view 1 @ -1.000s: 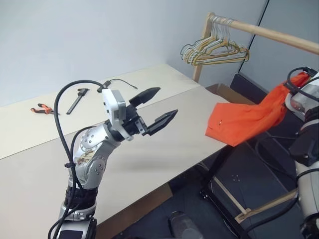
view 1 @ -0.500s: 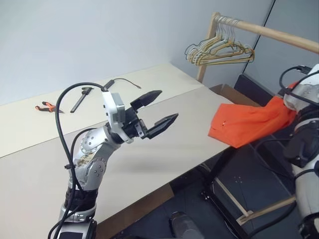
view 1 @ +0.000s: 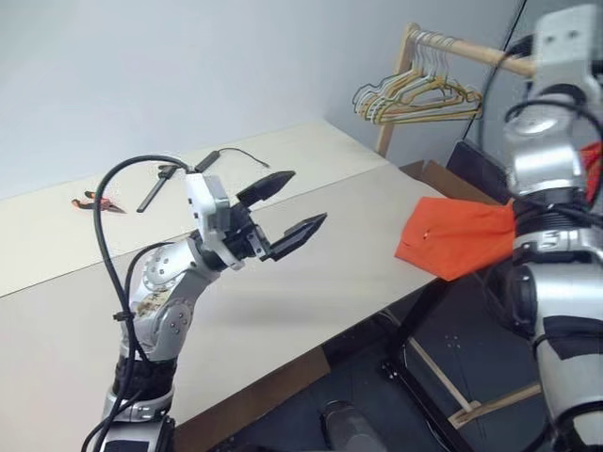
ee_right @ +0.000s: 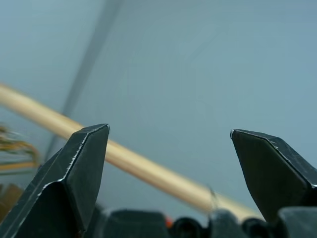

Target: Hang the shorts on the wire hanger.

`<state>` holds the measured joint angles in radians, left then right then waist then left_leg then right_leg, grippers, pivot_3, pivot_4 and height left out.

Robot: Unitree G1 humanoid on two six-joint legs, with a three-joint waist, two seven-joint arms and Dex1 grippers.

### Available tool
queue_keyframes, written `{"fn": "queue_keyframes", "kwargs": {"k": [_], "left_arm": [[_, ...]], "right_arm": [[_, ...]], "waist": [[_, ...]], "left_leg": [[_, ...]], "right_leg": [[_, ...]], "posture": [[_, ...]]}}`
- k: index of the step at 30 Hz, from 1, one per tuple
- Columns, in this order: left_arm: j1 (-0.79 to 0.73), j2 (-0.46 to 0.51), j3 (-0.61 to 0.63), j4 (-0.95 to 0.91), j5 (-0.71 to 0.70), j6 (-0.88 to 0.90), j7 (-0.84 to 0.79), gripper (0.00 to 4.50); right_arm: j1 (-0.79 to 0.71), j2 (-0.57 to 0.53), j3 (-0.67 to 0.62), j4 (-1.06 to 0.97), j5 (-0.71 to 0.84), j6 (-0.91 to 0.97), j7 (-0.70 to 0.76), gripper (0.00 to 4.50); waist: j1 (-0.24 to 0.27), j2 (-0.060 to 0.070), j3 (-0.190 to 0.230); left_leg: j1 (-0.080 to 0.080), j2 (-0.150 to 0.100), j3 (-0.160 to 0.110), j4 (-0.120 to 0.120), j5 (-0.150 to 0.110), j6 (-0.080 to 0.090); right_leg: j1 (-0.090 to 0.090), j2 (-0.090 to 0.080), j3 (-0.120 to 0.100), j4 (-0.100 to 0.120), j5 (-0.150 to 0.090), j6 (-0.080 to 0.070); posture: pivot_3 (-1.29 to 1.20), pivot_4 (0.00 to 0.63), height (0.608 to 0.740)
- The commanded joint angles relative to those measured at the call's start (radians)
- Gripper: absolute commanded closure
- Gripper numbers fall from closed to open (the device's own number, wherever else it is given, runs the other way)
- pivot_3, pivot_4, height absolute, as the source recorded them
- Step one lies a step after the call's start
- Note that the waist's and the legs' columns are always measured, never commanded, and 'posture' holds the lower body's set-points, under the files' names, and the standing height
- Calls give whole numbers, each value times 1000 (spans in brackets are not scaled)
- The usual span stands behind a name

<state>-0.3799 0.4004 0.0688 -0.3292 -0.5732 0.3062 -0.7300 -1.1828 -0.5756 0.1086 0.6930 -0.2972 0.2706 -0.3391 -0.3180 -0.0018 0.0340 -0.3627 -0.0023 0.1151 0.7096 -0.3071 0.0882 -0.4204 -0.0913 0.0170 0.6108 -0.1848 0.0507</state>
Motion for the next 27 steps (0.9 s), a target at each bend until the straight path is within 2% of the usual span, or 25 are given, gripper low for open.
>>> {"fn": "queue_keyframes", "kwargs": {"k": [1, 6, 8, 13, 14, 17, 20, 27], "left_arm": [[33, 58, 91, 8, 6, 10, 29, 0], [190, 144, 223, -46, -38, 22, 9, 0], [270, 163, 271, -80, -48, 26, 13, 0], [459, 178, 378, -164, -97, 31, 6, 0], [477, 172, 394, -175, -99, 40, 35, 0], [516, 155, 429, -198, -111, 54, 96, 0], [587, 137, 442, -259, -113, 39, 115, 0], [683, 103, 436, -338, -87, 14, 157, 0]], "right_arm": [[49, 23, 71, -135, -21, -106, 163, 13], [191, 79, 129, -275, 35, -155, 440, 13], [248, 93, 153, -342, 49, -153, 538, 13], [402, 112, 208, -518, 108, -171, 764, 13], [431, 110, 218, -552, 120, -182, 808, 13], [491, 101, 246, -613, 129, -214, 900, 13], [532, 103, 274, -639, 120, -248, 949, 13], [533, 110, 311, -621, 103, -260, 1060, 13]], "waist": [[6, 0, 0], [44, 0, 0], [71, 0, 0], [170, 0, 0], [192, 0, 0], [256, 0, 0], [296, -1, -1], [344, -3, -1]], "left_leg": [[0, 0, 0, 0, 0, 0], [-1, 1, -1, 0, 1, -2], [-1, 1, -1, -1, 3, -8], [-5, 1, -1, -1, 2, -10], [-5, 1, -1, -1, -1, -16], [-6, 1, -1, -1, -2, -20], [-6, 1, -1, -2, -1, -23], [-5, 2, -2, -5, 2, -29]], "right_leg": [[0, 0, 0, 0, 0, 0], [-2, 0, -2, 1, 0, -1], [-3, 0, -3, 1, 0, -1], [-6, -2, -5, 0, 0, -2], [-7, -2, -6, 0, 0, -3], [-8, -3, -10, 0, -1, -6], [-9, -3, -13, 0, -1, -11], [-8, -1, -16, 0, -3, -19]], "posture": [[-180, 0, 740], [-113, 0, 740], [-61, 0, 740], [34, 0, 740], [41, 0, 740], [51, 0, 740], [125, 0, 740], [186, 0, 740]]}}
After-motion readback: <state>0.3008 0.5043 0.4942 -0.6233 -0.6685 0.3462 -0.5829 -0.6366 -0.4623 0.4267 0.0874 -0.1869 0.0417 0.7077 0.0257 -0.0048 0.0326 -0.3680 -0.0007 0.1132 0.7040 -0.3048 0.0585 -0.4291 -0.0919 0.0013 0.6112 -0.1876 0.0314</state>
